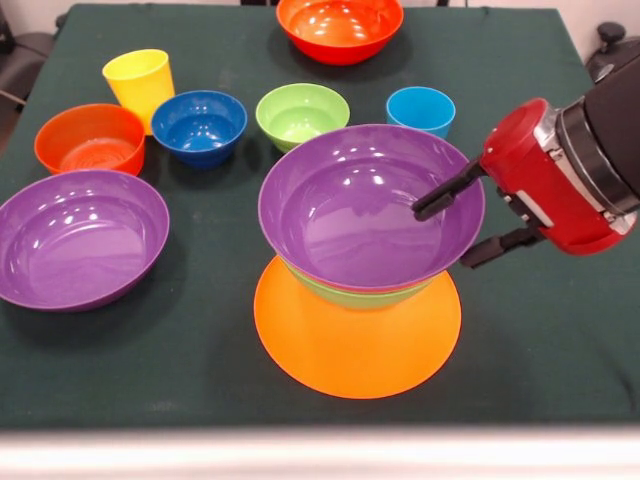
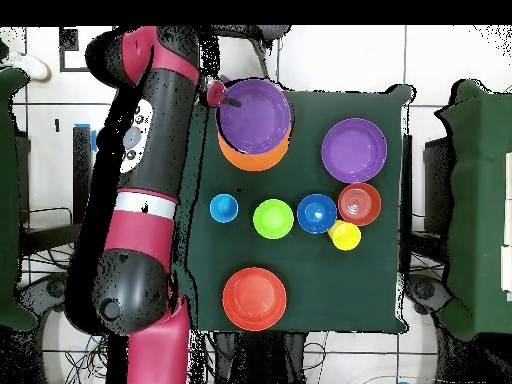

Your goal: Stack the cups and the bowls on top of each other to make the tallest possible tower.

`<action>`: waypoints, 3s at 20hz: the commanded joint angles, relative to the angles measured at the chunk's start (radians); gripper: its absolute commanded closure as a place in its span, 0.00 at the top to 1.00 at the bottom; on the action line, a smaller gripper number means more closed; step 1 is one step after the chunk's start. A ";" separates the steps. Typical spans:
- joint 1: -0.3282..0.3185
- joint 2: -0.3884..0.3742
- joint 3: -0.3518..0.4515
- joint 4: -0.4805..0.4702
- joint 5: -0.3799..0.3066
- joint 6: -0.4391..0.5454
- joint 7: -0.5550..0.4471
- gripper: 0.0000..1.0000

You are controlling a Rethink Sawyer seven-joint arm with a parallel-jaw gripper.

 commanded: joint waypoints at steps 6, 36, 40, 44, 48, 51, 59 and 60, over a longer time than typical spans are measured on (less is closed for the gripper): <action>0.026 -0.006 0.098 0.055 -0.054 0.074 -0.045 1.00; 0.032 -0.047 0.243 0.078 -0.055 0.112 -0.081 1.00; 0.028 -0.044 0.243 0.073 -0.062 0.107 -0.083 1.00; 0.032 -0.033 0.251 0.077 -0.072 0.081 -0.076 1.00; 0.025 -0.030 0.251 0.071 -0.068 0.075 -0.078 1.00; 0.015 -0.032 0.256 0.060 -0.054 0.086 -0.091 1.00; 0.010 -0.066 0.318 0.067 -0.024 0.131 -0.120 1.00; 0.010 -0.069 0.330 0.069 -0.022 0.133 -0.124 1.00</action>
